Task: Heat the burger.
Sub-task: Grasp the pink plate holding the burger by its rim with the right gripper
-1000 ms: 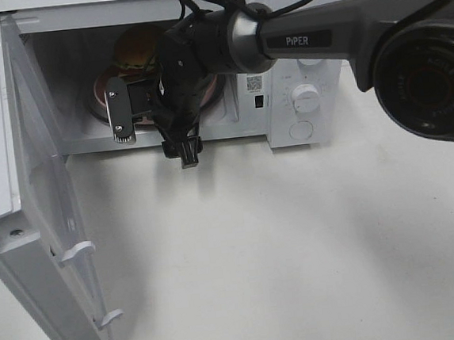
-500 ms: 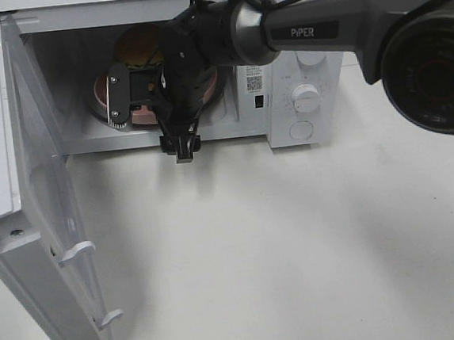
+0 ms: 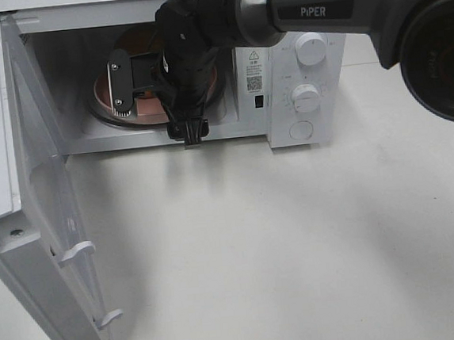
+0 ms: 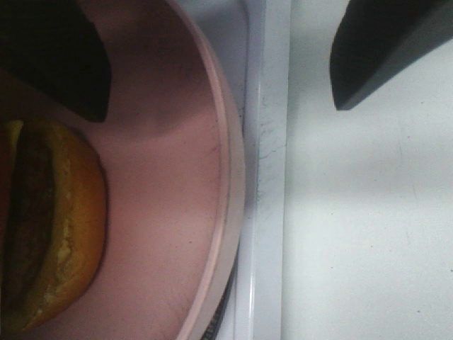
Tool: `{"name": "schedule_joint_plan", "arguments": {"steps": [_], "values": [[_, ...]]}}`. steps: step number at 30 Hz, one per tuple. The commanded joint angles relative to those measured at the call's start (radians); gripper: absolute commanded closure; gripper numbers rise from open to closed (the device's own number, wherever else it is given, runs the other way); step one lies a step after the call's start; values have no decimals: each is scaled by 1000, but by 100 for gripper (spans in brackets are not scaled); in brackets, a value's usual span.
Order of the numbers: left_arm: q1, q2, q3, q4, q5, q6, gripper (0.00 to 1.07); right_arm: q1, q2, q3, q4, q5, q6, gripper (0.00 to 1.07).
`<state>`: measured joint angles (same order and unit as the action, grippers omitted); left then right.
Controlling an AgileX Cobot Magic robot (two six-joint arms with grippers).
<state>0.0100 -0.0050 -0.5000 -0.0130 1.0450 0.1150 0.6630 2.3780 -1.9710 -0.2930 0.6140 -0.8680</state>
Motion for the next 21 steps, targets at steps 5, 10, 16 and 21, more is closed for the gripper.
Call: {"name": "schedule_joint_plan", "arguments": {"steps": [5, 10, 16, 21], "values": [[3, -21, 4, 1, -8, -7, 22, 4, 7, 0, -23, -74, 2, 26], [3, -21, 4, 1, -8, -7, 22, 1, 35, 0, -25, -92, 2, 26], [3, -21, 4, 1, -8, -7, 22, -4, 60, 0, -15, -118, 0, 28], [3, -21, 4, 1, -8, -7, 22, -4, 72, 0, -9, -107, 1, 43]]}}
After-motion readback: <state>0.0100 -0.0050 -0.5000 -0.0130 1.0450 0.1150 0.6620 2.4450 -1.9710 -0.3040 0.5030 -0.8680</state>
